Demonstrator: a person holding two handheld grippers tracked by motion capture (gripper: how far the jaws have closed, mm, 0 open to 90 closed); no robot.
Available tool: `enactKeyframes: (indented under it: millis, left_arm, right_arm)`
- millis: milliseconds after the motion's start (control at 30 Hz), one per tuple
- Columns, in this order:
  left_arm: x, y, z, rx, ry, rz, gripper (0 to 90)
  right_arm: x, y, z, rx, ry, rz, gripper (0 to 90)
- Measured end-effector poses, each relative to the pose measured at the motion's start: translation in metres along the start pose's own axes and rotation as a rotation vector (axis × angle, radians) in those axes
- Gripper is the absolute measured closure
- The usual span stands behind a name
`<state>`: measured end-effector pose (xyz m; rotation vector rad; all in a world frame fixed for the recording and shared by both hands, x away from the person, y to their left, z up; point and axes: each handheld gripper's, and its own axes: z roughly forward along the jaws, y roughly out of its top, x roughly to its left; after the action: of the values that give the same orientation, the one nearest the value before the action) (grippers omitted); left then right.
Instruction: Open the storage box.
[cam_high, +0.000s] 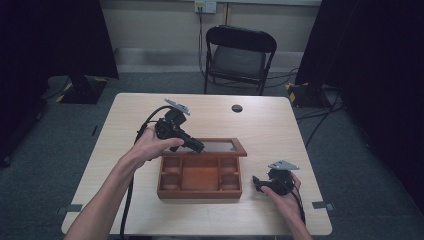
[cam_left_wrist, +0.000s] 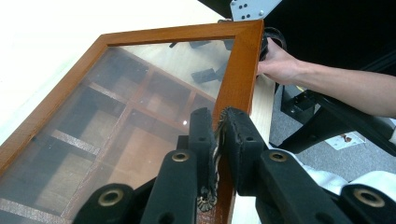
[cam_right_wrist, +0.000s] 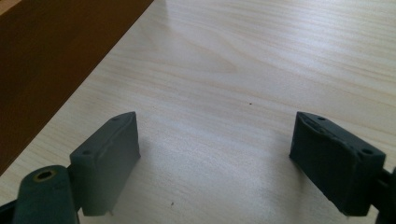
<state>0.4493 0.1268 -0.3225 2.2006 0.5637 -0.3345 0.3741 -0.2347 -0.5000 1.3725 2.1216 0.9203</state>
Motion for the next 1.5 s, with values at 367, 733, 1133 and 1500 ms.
enactKeyframes:
  millis: [367,733,1133,1500]
  left_arm:
    - [0.0003,0.0011,-0.0008,-0.003,0.003,-0.002,81.1]
    - [0.0001,0.0023,-0.0013,0.010,0.008,-0.001,81.1]
    - [-0.0005,0.0031,-0.0009,0.007,0.011,-0.008,81.1]
    - [-0.0005,0.0034,-0.0009,0.002,0.007,-0.009,81.0]
  right_arm:
    - [0.0000,0.0001,0.0001,0.001,0.002,0.001,14.8]
    - [0.0000,0.0002,0.0001,0.001,0.002,0.001,14.8]
    - [0.0000,0.0002,0.0002,0.001,0.002,0.000,14.8]
    - [-0.0001,0.0002,0.0002,0.000,0.002,-0.001,14.9]
